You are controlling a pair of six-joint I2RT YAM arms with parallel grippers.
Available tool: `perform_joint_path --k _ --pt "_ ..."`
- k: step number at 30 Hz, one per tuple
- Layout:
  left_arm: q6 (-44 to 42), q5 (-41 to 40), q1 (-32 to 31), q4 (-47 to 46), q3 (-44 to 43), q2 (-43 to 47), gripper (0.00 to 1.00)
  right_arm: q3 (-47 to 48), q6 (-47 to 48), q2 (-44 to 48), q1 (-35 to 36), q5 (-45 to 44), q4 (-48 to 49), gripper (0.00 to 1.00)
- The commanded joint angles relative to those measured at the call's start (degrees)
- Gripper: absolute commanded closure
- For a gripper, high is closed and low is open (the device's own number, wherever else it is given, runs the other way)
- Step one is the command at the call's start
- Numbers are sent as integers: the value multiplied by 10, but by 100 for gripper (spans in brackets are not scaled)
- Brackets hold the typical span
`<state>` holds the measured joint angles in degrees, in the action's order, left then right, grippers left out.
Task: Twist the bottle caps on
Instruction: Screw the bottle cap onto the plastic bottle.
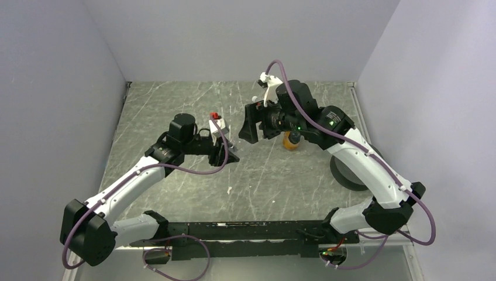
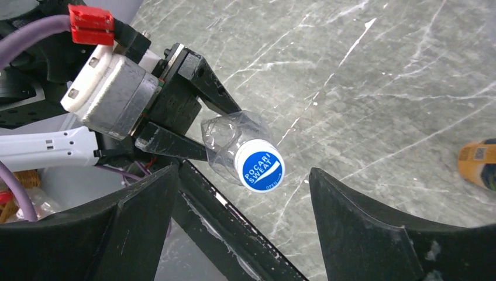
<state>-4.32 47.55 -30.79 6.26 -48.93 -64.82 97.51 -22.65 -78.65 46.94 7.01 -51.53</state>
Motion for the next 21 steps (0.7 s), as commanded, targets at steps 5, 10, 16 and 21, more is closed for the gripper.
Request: perform_joint_path --k 5,10,16,21 --pt "-39 -31 1 21 -11 27 100 68 -23 -18 -4 -44 -86 31" --pt "-49 -38 0 28 -15 28 100 74 -25 -30 -3 -36 -87 35" --pt "-51 -41 0 27 -11 29 100 93 -37 -58 1 -22 -80 46" --pt "-53 -42 -1 28 -10 30 100 100 -41 -68 5 -21 -80 51"
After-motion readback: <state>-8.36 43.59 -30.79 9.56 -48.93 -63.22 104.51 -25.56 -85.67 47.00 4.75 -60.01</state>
